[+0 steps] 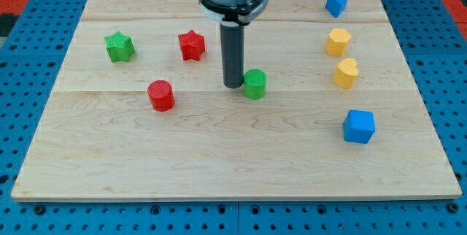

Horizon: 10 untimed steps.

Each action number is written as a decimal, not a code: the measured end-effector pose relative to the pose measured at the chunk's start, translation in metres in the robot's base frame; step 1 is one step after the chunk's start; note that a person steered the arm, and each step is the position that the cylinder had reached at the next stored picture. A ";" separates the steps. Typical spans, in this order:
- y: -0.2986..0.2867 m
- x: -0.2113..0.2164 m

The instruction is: Move the green circle towards the blue cube

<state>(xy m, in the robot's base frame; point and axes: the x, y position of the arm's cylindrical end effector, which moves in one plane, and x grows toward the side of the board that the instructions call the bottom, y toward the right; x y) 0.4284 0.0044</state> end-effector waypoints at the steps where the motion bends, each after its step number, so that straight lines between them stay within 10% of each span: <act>1: 0.028 0.004; 10: 0.079 0.030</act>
<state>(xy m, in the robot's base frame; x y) 0.4586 0.0835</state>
